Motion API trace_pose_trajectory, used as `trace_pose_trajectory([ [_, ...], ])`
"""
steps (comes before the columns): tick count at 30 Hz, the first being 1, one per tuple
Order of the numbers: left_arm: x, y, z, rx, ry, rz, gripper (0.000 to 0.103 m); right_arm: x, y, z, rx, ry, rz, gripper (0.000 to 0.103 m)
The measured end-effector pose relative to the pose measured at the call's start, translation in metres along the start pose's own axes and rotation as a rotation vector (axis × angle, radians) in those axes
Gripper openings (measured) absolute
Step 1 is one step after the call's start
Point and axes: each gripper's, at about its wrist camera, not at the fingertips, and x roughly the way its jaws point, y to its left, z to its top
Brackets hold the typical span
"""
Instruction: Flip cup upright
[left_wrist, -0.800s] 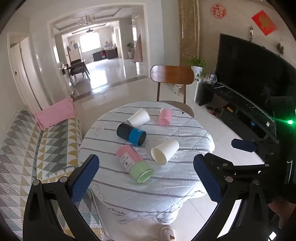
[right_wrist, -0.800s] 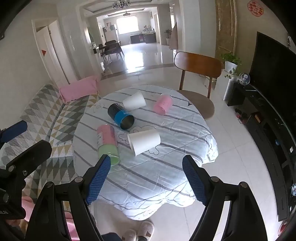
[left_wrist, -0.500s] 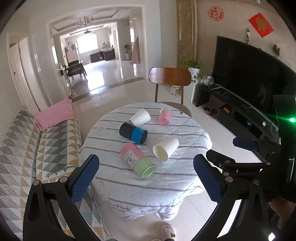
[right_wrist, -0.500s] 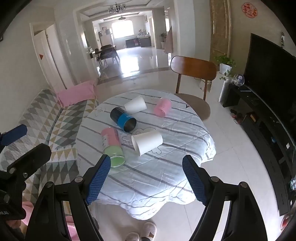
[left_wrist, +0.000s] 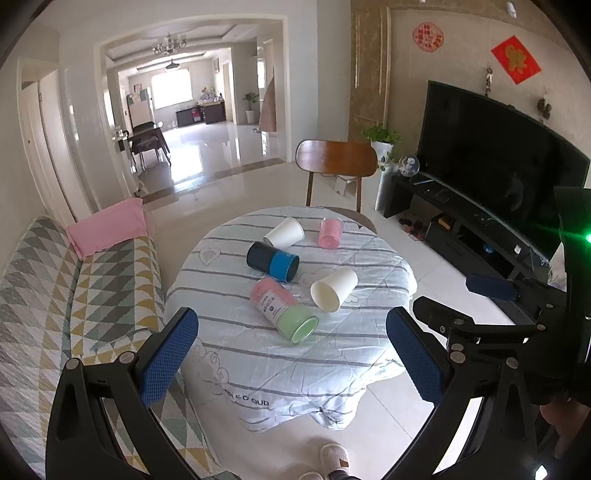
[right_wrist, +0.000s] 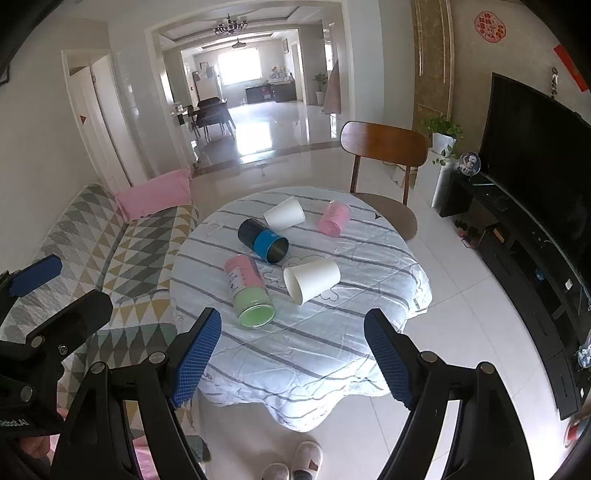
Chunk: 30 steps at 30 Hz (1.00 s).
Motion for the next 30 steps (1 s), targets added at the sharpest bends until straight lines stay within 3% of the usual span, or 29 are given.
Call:
trace_pose_trajectory([
  [30, -0.003, 0.006, -0.006, -0.011, 0.015, -0.029, 0.103, -0.002, 0.014, -0.002, -0.015, 0.007, -0.003, 0.081],
])
